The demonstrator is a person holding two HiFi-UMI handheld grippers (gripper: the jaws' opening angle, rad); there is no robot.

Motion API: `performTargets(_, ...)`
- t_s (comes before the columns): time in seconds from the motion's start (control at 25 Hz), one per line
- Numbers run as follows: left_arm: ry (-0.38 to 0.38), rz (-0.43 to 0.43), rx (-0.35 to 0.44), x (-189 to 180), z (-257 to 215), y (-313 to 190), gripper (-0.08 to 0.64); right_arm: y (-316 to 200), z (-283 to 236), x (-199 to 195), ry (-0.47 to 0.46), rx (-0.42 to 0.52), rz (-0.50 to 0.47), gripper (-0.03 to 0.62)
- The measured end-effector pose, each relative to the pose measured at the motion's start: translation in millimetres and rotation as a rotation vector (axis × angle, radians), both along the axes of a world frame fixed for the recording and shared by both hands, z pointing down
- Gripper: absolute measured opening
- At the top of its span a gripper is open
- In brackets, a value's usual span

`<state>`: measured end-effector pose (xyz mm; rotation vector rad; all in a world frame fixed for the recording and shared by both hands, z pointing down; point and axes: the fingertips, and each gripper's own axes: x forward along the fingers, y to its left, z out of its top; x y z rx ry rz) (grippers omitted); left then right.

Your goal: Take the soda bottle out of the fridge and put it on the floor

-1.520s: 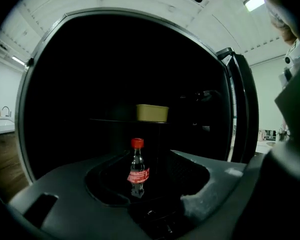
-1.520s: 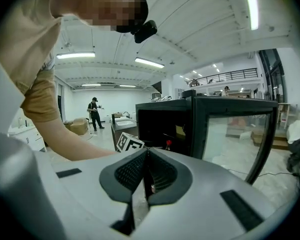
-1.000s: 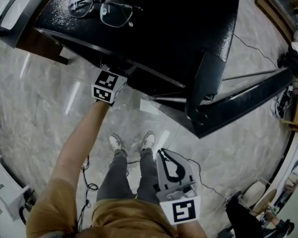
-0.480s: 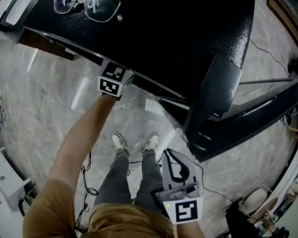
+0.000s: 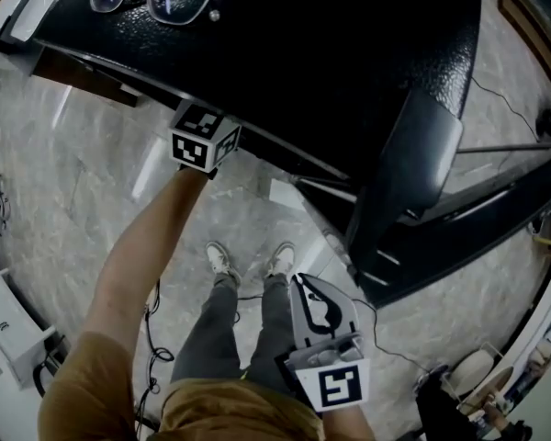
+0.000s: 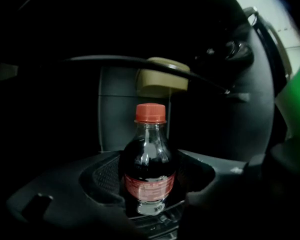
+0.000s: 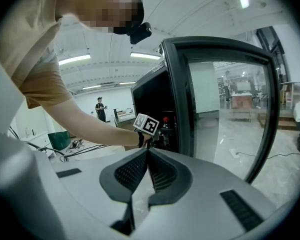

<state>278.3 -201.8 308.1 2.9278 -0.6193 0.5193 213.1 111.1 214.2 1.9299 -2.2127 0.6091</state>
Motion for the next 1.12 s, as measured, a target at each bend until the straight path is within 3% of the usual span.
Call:
performTargets(0.4,0.107,0.028,0.007,-48,-31,36,0.304,-18,12,-28,0.007,-0.003,-0.056,0.002)
performTargets(0.64,0.184,-0.033,-0.006,-107,-41,48,0.304,-31,19,-61,0.003,-0.012,-0.125,0.003)
performTargets(0.8,0.154,-0.072,0.010,-149,-25,52,0.304,-43,27,-81,0.019,-0.016,-0.183,0.003)
performTargets(1.12,0.097,-0.162,-0.058,-230,32,54,0.304,-88,32,-127,0.069,0.012,-0.290,0.003)
